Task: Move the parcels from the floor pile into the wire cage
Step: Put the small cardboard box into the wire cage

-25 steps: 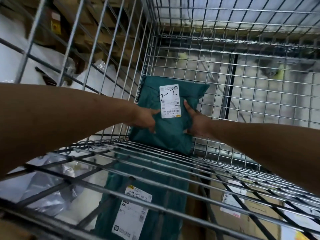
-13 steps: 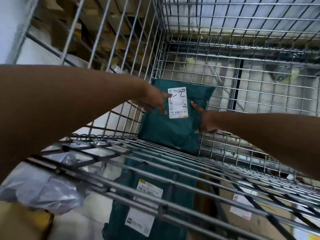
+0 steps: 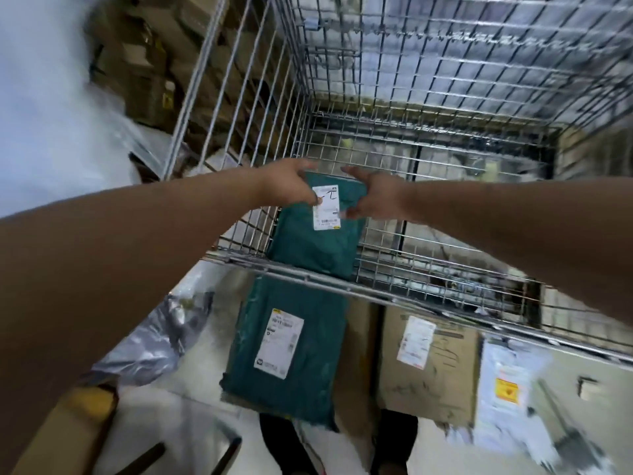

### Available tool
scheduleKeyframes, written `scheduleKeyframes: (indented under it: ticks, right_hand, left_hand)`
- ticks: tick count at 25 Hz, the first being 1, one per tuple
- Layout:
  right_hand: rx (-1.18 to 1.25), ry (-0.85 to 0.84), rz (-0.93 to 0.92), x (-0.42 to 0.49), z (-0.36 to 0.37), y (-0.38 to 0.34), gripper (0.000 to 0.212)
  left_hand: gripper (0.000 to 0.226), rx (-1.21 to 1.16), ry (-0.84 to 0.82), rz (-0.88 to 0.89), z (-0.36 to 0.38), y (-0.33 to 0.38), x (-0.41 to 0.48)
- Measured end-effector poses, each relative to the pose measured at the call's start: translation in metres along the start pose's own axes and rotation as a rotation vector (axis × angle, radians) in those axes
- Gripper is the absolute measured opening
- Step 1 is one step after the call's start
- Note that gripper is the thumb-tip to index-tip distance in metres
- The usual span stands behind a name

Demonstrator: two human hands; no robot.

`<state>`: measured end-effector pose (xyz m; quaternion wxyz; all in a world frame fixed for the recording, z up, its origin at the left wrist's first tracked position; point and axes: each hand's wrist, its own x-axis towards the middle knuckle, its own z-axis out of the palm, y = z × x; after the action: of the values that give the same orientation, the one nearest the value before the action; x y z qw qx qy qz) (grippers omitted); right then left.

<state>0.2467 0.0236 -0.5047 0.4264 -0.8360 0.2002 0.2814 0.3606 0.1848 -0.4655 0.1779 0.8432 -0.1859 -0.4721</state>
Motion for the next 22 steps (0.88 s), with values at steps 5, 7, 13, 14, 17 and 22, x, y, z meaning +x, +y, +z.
scheduleKeyframes:
  ticks: [5,7,13,14,17,22]
  right_hand:
    - [0.216,0.079,-0.063,-0.112,-0.04,-0.068,0.085]
    - [0.322,0.135,-0.088,-0.155,-0.041,-0.087,0.079]
    - [0.529,0.331,-0.174,-0.247,0.008,-0.096,0.054]
    - [0.581,0.364,-0.184,-0.262,0.019,-0.092,0.049]
    - [0.693,0.459,-0.202,-0.304,0.05,-0.072,0.041]
    - [0.68,0.505,-0.085,-0.348,0.098,-0.016,0.039]
  left_hand:
    - [0.078,-0.07,0.205,0.083,-0.02,0.043,-0.098]
    - [0.073,-0.05,0.283,0.127,-0.021,0.05,-0.137]
    - [0.056,0.056,0.381,0.217,0.023,0.046,-0.22]
    - [0.052,0.044,0.393,0.233,0.037,0.047,-0.234]
    - [0.041,-0.076,0.399,0.305,0.086,0.045,-0.266]
    - [0.047,0.026,0.301,0.385,0.171,0.043,-0.276]
